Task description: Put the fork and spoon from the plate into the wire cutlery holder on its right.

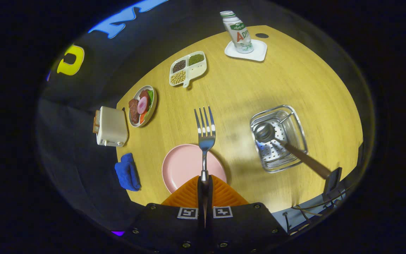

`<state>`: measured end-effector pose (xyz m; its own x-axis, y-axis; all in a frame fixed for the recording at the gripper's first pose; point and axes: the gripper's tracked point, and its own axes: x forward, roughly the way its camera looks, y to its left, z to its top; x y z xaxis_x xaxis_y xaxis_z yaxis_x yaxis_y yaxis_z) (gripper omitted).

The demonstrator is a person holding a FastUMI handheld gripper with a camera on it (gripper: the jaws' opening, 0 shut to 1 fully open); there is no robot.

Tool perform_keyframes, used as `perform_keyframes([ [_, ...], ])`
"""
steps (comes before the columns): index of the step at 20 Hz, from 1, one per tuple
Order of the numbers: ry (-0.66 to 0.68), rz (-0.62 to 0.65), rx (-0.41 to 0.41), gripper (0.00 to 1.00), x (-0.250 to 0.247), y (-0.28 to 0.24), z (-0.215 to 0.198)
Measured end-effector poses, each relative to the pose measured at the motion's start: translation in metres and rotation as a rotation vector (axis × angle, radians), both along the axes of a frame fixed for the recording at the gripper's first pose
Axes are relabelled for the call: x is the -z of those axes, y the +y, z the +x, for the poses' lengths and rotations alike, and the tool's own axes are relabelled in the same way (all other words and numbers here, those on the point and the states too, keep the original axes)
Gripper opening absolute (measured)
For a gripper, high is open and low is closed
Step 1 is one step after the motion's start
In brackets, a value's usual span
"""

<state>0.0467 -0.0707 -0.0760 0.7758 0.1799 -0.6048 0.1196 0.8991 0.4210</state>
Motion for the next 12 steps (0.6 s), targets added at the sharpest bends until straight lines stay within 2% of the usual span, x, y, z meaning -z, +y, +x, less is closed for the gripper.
perform_keyframes([
  [6, 0.051, -0.031, 0.042, 0.01, -0.009, -0.056, -0.022],
  [12, 0.136, -0.031, 0.009, 0.01, 0.003, -0.065, -0.037],
])
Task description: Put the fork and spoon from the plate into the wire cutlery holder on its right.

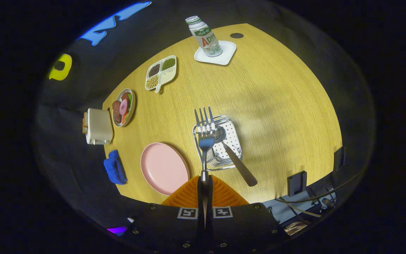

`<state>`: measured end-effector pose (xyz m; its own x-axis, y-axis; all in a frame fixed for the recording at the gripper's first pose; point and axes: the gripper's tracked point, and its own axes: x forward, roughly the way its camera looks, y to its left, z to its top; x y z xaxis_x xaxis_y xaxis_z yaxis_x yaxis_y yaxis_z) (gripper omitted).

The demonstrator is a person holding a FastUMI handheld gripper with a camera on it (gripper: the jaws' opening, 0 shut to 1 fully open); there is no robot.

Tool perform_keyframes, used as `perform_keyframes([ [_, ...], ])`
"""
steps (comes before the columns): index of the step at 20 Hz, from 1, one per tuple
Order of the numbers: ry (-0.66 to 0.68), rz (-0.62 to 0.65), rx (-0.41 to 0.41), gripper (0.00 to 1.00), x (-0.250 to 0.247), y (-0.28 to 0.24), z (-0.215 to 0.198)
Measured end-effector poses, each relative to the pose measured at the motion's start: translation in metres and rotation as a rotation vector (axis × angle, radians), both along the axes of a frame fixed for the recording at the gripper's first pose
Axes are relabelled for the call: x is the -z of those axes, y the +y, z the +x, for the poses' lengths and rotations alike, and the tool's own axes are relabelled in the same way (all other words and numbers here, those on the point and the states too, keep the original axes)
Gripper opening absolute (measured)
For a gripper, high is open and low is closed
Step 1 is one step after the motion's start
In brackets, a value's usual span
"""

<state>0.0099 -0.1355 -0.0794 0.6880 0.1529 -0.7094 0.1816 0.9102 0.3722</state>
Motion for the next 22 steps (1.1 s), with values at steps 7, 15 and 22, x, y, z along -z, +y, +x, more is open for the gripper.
perform_keyframes([
  [7, 0.141, 0.082, -0.038, 0.01, 0.012, 0.005, -0.004],
  [15, 0.273, 0.215, -0.015, 0.01, 0.026, 0.003, 0.006],
  [22, 0.330, 0.317, 0.015, 0.01, 0.028, 0.003, 0.014],
])
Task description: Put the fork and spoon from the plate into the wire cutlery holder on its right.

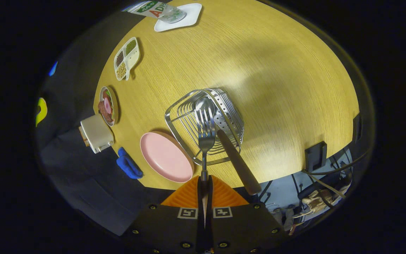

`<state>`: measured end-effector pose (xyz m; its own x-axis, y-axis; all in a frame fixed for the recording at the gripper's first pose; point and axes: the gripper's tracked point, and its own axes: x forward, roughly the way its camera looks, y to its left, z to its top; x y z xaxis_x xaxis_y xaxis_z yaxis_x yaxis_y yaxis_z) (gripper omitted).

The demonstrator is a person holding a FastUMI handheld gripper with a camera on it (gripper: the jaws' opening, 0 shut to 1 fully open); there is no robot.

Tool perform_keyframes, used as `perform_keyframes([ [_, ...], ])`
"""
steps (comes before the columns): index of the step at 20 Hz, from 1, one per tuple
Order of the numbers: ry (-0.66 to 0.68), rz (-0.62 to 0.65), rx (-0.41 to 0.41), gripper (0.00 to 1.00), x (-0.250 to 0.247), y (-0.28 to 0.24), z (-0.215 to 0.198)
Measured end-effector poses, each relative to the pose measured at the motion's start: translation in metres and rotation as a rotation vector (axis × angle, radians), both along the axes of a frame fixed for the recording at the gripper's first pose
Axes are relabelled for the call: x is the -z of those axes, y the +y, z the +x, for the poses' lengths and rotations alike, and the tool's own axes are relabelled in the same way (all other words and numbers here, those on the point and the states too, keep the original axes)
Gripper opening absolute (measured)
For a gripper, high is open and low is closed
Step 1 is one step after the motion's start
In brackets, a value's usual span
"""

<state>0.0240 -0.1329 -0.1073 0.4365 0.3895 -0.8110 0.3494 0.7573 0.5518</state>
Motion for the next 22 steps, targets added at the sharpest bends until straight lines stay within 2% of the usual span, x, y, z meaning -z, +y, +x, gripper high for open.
perform_keyframes([
  [8, -0.002, 0.046, 0.044, 0.01, -0.008, -0.004, 0.016],
  [12, 0.021, 0.047, 0.038, 0.02, -0.007, -0.003, 0.016],
  [13, 0.020, 0.049, 0.039, 0.06, -0.008, -0.003, 0.015],
  [16, 0.020, 0.040, 0.053, 0.09, -0.006, -0.005, 0.016],
  [17, 0.007, 0.048, 0.061, 0.14, -0.009, -0.005, 0.015],
  [22, -0.024, 0.074, 0.065, 0.14, -0.019, -0.003, 0.013],
])
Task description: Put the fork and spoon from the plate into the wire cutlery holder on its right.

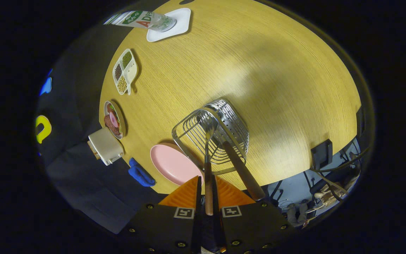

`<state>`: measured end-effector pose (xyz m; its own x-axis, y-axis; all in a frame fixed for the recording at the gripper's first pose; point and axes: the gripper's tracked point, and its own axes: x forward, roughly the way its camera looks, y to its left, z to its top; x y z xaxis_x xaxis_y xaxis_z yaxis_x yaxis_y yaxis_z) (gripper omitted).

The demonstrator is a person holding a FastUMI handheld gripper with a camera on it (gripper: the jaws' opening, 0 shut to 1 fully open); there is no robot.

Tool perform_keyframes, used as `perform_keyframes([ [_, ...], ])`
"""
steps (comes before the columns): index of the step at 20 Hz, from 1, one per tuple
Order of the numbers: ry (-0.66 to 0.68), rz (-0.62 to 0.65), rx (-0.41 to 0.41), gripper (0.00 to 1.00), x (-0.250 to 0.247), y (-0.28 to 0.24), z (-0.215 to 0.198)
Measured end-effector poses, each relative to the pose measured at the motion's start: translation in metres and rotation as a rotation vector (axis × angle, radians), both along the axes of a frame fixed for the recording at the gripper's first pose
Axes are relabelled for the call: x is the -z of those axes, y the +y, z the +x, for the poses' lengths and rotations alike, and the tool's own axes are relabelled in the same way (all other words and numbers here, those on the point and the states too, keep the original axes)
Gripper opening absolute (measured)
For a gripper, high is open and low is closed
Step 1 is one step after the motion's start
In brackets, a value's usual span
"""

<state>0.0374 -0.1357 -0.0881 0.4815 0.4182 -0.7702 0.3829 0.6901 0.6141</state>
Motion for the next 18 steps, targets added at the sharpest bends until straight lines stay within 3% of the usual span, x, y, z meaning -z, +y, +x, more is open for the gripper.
perform_keyframes([
  [12, -0.165, -0.107, 0.082, 0.14, -0.015, -0.014, 0.015],
  [18, -0.362, -0.249, 0.156, 0.14, -0.046, -0.018, 0.021],
])
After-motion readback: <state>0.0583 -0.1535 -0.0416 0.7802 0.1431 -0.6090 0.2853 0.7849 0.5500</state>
